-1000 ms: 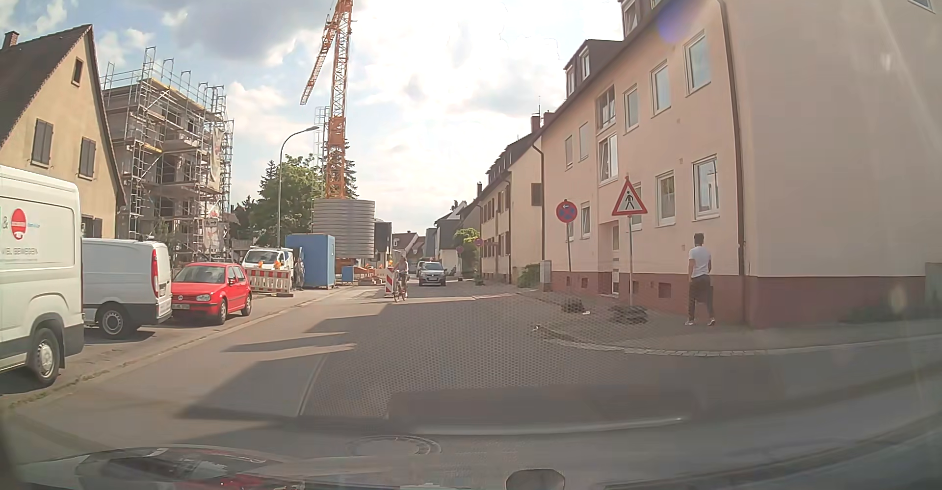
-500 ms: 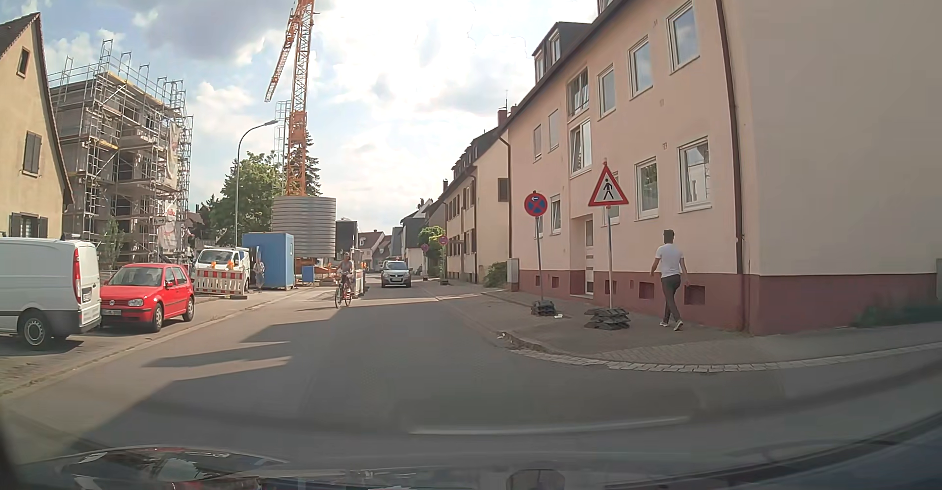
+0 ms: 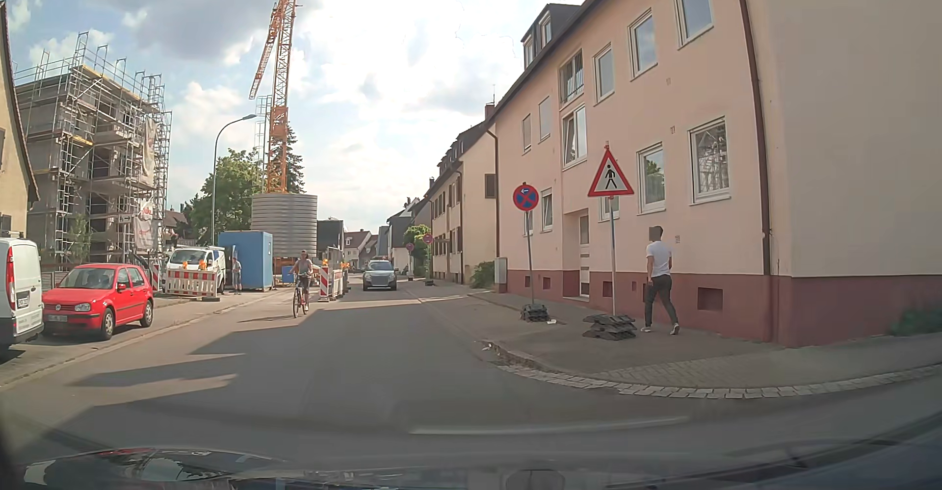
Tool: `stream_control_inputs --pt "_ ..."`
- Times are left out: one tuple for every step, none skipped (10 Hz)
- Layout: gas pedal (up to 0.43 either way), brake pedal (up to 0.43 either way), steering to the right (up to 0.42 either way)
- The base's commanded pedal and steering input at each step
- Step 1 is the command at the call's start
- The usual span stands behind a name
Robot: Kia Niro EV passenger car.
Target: Follow the waypoints while adhering to traffic rules and regulations
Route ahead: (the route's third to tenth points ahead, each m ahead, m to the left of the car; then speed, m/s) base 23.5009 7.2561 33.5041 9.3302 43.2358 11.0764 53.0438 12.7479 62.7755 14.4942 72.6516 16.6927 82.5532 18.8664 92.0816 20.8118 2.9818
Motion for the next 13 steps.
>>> stream_control_inputs --pt "0.0 0.0 0.007" --pt "0.0 0.0 -0.006" --pt "0.0 0.0 -0.026" --pt "0.0 0.0 -0.049" --pt "0.0 0.0 -0.068" --pt "0.0 0.0 -0.09" --pt "0.0 0.037 -0.105" --pt "0.0 0.104 -0.118" --pt "0.0 0.14 -0.126" --pt "0.0 0.159 -0.128" --pt "0.0 0.171 -0.128" --pt "0.0 0.195 -0.128" --pt "0.0 0.22 -0.128"
